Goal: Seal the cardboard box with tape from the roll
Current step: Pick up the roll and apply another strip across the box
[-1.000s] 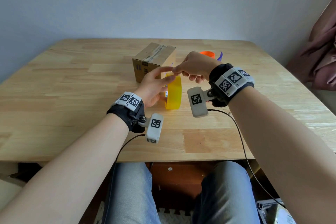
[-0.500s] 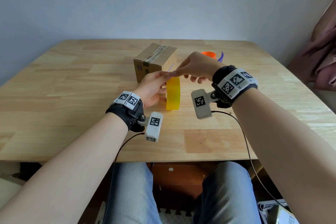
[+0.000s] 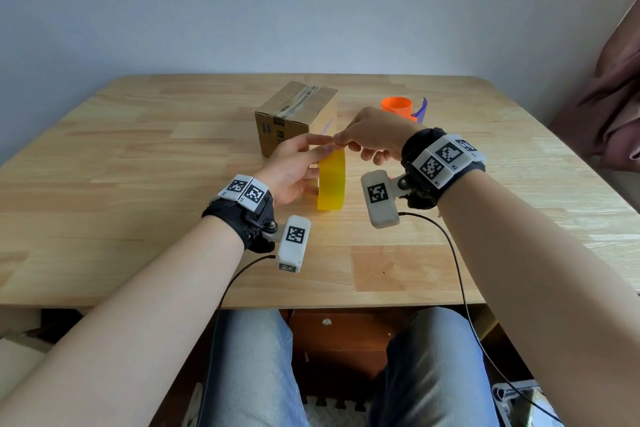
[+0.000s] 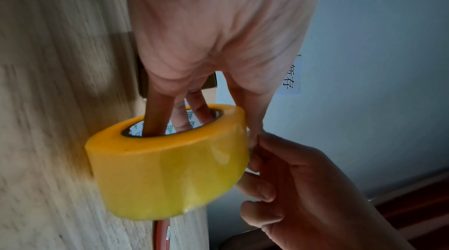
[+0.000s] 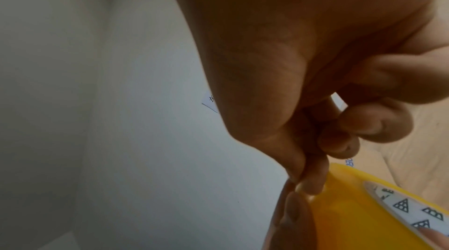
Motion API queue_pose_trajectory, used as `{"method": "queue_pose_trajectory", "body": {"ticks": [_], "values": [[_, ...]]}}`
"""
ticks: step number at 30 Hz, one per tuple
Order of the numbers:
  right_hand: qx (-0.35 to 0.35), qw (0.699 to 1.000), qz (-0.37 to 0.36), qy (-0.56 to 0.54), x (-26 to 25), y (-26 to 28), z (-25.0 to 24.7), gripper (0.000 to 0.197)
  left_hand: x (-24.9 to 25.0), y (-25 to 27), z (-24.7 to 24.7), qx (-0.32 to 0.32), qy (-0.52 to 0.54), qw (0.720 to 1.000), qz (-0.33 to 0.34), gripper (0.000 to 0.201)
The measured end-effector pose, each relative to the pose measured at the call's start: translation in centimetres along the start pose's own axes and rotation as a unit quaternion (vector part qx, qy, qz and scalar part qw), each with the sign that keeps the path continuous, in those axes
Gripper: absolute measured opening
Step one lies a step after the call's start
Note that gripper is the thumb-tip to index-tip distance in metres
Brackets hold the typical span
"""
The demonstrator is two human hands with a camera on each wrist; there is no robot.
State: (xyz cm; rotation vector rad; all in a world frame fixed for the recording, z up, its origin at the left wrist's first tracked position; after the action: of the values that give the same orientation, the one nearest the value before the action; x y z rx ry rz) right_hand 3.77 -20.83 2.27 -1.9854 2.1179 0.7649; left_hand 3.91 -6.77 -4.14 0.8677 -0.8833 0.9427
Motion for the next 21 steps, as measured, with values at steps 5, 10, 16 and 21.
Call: {"method": "queue_pose_trajectory", "body": {"ticks": [5, 10, 16, 21], "values": [[0.07, 0.997, -0.035, 0.0, -0.1, 0.0, -1.2, 0.018, 0.1, -0.2, -0.1, 0.003, 0.012, 1.0, -0.002, 0.009], [0.073, 0.995, -0.069, -0.011, -0.3, 0.1, -1.3, 0.012, 0.1, -0.4, -0.2, 0.008, 0.006, 1.0, 0.0, 0.007], [0.081, 0.992, -0.099, 0.012, -1.0, 0.5, -1.0, 0.015, 0.1, -0.3, -0.4, 0.016, 0.013, 1.0, -0.006, 0.014], [0.107, 0.986, -0.112, 0.058, -1.7, 0.5, -1.2, 0.015, -0.1, -0.1, -0.3, 0.003, 0.035, 0.999, -0.028, 0.025]]}}
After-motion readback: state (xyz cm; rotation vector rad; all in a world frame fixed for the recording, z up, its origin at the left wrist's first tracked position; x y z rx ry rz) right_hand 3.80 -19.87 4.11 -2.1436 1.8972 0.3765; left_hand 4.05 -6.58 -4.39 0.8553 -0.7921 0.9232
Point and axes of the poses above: each hand's wrist, its own y-axis away from the middle knuckle, its own z-axis out of the palm, x = y × z, the point moved 9 cm from there along -y, towards the middle knuckle, and after that the axes turned 14 degrees about y, right-handed, at the moved point
